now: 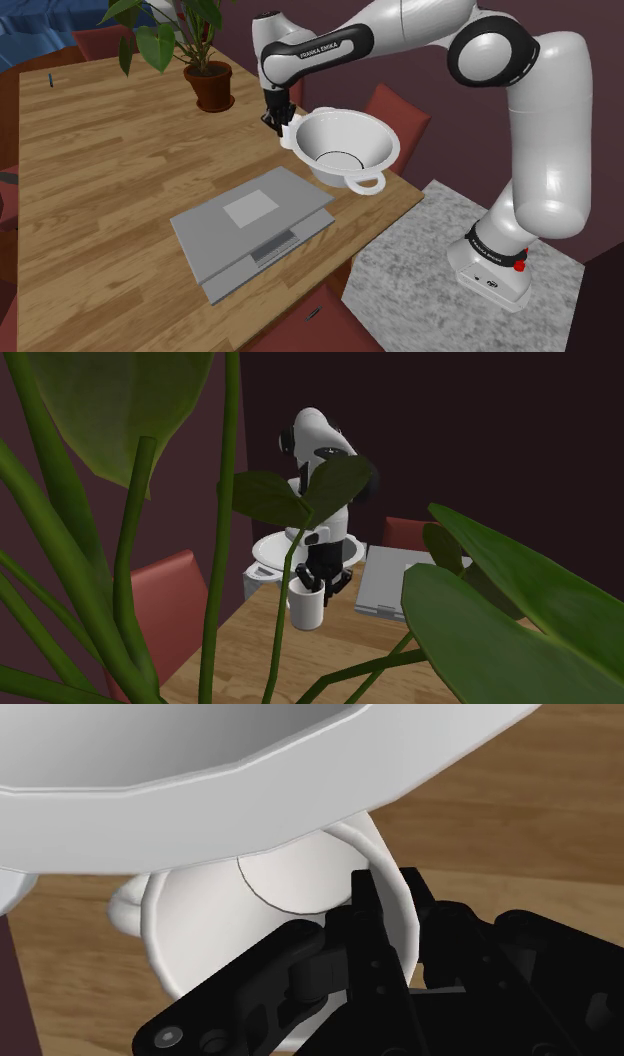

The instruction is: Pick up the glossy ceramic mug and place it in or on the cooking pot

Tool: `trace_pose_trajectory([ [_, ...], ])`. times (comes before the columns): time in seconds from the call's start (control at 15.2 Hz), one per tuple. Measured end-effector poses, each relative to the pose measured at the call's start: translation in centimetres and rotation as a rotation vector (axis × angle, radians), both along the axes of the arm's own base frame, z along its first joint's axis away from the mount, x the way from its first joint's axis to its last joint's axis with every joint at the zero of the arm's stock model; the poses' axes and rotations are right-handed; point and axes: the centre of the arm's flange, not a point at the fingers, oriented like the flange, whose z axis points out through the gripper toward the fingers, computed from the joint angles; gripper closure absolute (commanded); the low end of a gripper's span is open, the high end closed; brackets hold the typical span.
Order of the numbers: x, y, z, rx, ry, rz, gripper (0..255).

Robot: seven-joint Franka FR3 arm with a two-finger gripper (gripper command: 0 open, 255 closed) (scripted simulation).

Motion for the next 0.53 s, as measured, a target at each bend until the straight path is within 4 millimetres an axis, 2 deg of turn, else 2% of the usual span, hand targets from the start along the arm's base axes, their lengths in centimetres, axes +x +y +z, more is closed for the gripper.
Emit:
trace_pose_trajectory([
  [0.53,0.0,0.1,3.9,0.001,0.004,0.002,255],
])
